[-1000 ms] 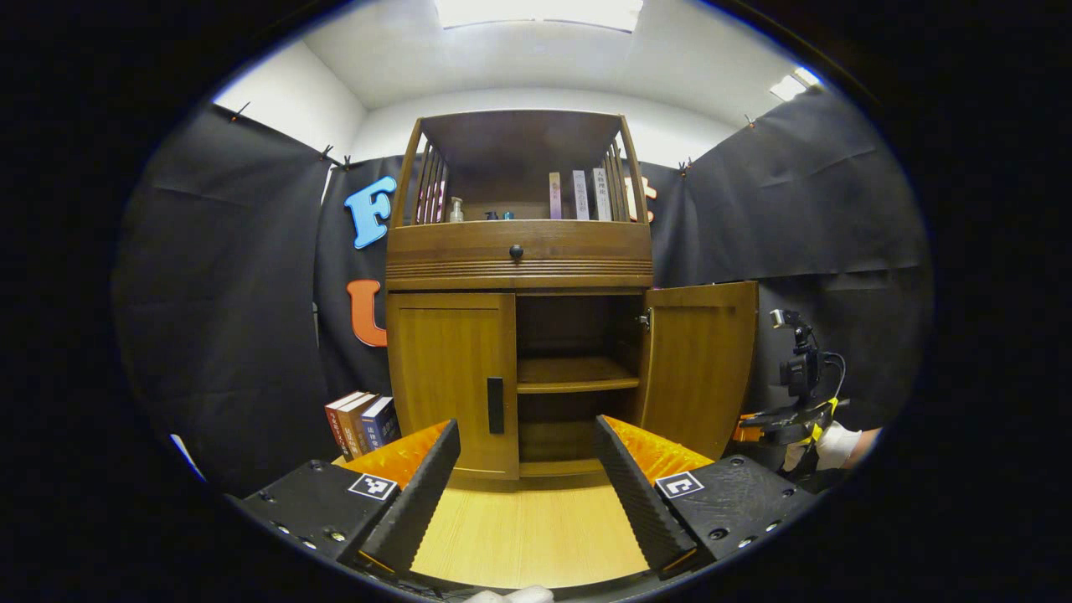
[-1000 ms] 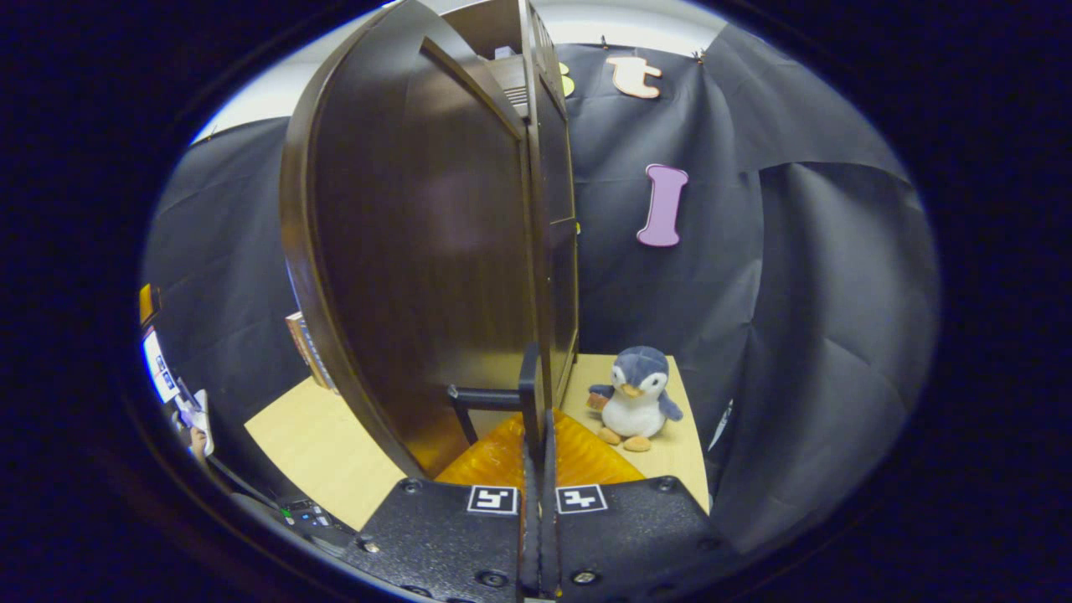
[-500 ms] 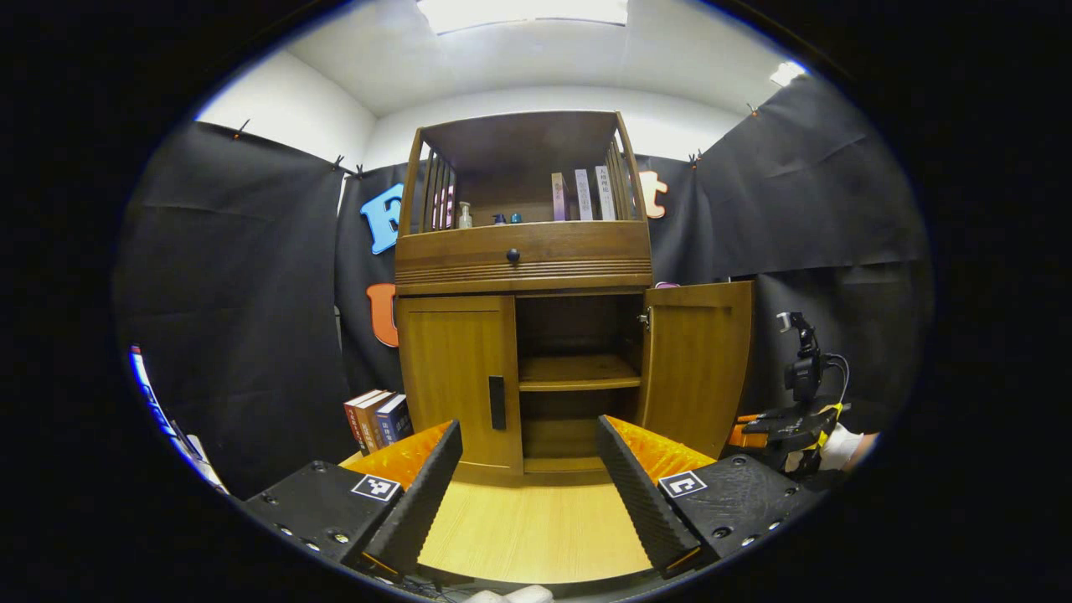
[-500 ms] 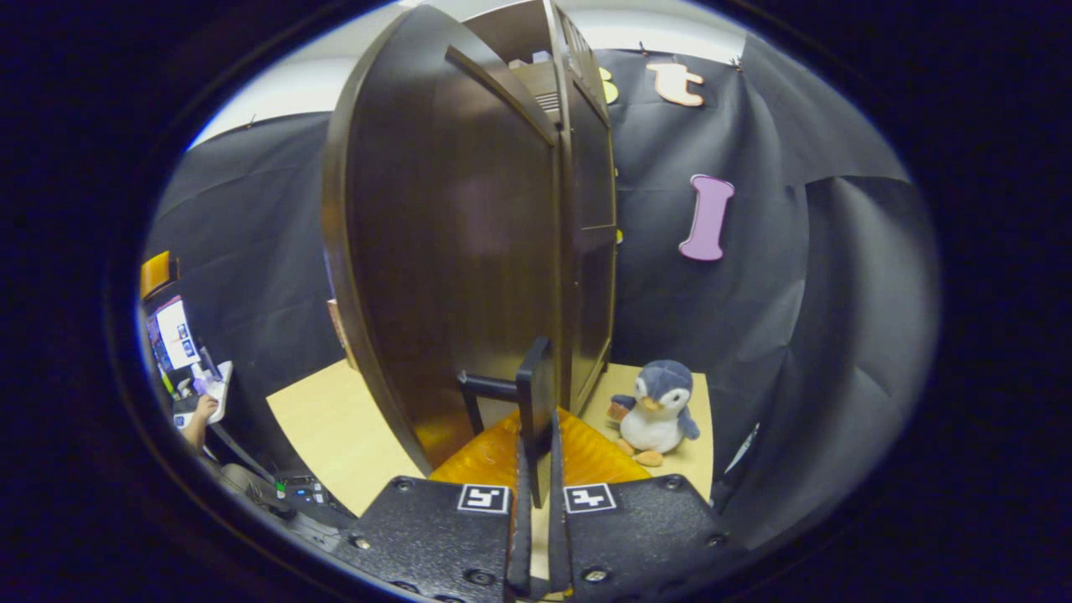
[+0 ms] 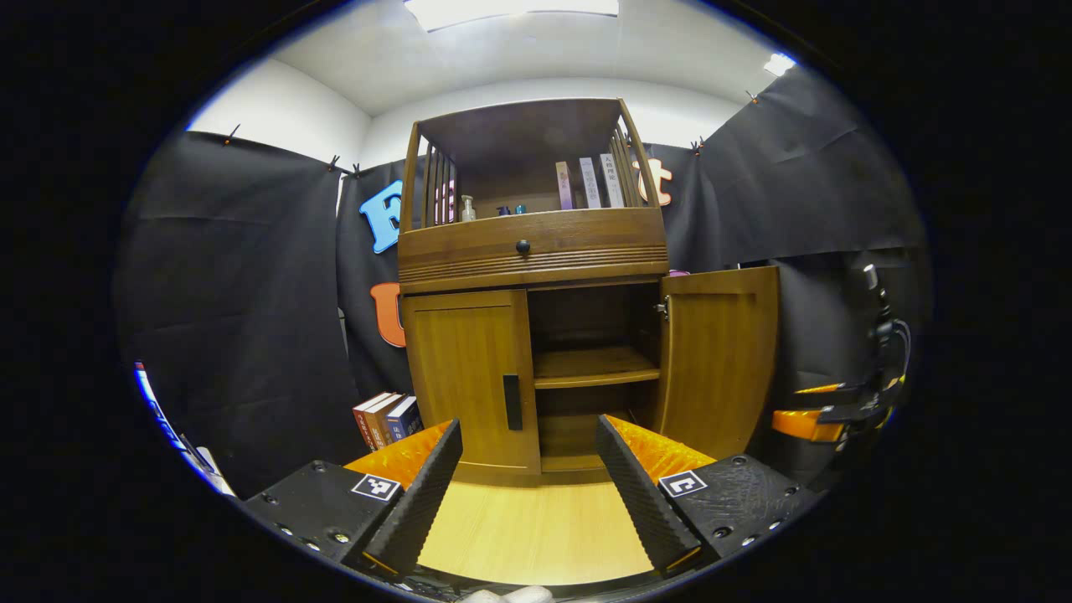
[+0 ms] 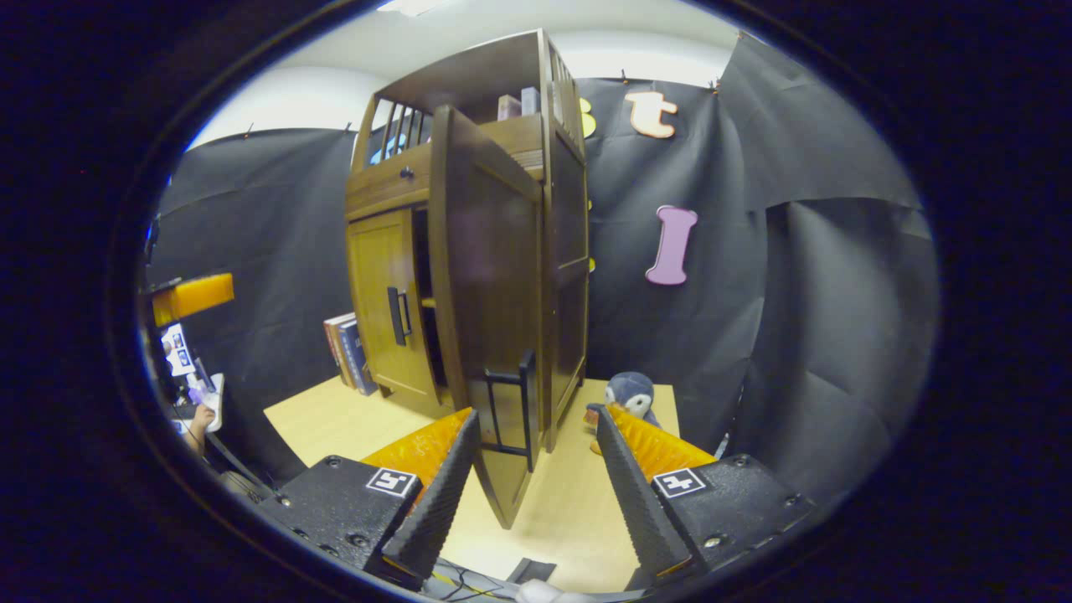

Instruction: Open the right door of the double-door shoe cabinet with the right hand, and open the left door with the left hand.

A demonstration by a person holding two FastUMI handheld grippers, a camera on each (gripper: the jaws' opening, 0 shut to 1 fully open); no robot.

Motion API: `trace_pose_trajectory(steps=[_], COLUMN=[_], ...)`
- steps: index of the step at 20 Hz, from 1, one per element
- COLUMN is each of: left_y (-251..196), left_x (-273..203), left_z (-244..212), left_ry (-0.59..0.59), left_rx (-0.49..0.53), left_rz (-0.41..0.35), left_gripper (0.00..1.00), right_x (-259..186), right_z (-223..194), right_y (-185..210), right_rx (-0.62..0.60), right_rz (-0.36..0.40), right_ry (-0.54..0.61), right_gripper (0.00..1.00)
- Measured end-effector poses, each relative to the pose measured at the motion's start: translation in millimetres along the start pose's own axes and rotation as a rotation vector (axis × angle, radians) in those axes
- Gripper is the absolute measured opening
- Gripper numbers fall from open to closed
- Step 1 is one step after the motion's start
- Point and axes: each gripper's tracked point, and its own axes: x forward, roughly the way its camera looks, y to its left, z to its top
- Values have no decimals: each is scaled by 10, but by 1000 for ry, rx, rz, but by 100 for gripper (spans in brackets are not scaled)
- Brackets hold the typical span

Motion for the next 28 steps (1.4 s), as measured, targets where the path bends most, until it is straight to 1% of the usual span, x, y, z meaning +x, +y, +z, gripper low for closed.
trace_pose_trajectory(steps=[2, 3, 5, 6, 9, 13, 16, 17, 18, 19, 22, 26, 28], left_y=[168, 251, 383, 457, 674, 818, 797, 757, 703, 648, 456, 330, 294], left_x=[128, 191, 375, 464, 785, 1277, 1688, 1829, 1967, 2103, 2486, 3048, 3231], left_z=[-14, -14, -34, -86, -186, -460, -667, -721, -779, -835, -936, -1092, -1158], left_ry=[-12, -18, -30, -23, -31, -24, -27, -28, -33, -28, -29, -22, -9], left_rx=[15, 18, 17, 13, 2, -27, -33, -32, -34, -41, -53, -55, -54], left_rz=[2, -1, -28, -44, -77, -137, -183, -195, -208, -219, -248, -240, -233], left_gripper=[96, 96, 96, 96, 96, 96, 96, 96, 100, 96, 96, 96, 95], right_x=[-85, -103, -110, -96, -27, 123, 116, 99, 107, 90, 21, -31, -49], right_z=[125, 182, 280, 302, 337, 249, 224, 226, 242, 256, 302, 338, 326], right_y=[221, 337, 571, 698, 993, 1480, 1737, 1789, 1831, 1856, 1904, 1841, 1805], right_rx=[27, 44, 73, 78, 78, 114, 97, 92, 87, 83, 80, 73, 72], right_rz=[-21, -37, -80, -108, -211, -270, -328, -346, -363, -379, -434, -499, -524], right_ry=[-18, -29, -52, -55, -73, -61, -39, -33, -28, -20, -8, 6, 16], right_gripper=[88, 93, 99, 99, 100, 100, 99, 99, 99, 100, 99, 100, 100])
